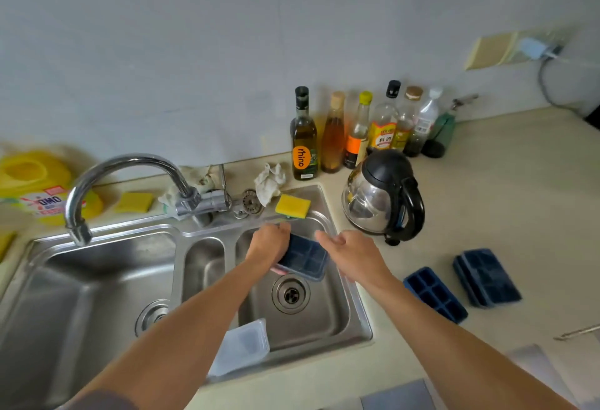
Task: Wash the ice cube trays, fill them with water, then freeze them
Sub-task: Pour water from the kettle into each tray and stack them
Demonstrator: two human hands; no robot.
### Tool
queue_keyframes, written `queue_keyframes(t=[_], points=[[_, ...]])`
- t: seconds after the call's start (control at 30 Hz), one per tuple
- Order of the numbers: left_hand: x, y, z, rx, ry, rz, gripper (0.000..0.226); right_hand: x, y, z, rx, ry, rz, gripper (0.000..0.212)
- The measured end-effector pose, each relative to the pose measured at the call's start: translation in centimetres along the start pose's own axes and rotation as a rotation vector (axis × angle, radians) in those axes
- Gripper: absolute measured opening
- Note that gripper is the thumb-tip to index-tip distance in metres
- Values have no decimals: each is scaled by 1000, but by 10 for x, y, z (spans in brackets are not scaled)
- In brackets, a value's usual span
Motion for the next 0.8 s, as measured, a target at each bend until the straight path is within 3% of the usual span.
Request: queue_keyframes(t=[0.13,0.37,0.67,0.8], points=[[25,9,-41,-185,-143,15,26,-6,5,26,90,18,61,66],[34,29,-44,129,-72,32,41,-14,1,41,167,47,64,59],[7,45,-36,202,-71,111,37,-38,-12,58,184,59,40,60],[-2,44,-45,235,-107,134,51,-50,-11,62,255,97,13,55]])
Point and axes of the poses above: each hand's wrist, its own x-axis away from the middle knuckle, its own y-axis out of the back of the hand, z = x × y, the point moved 10 cm from there along -x, towards the middle knuckle, and after that the axes turned 6 degrees about y, right-handed, at the moved point
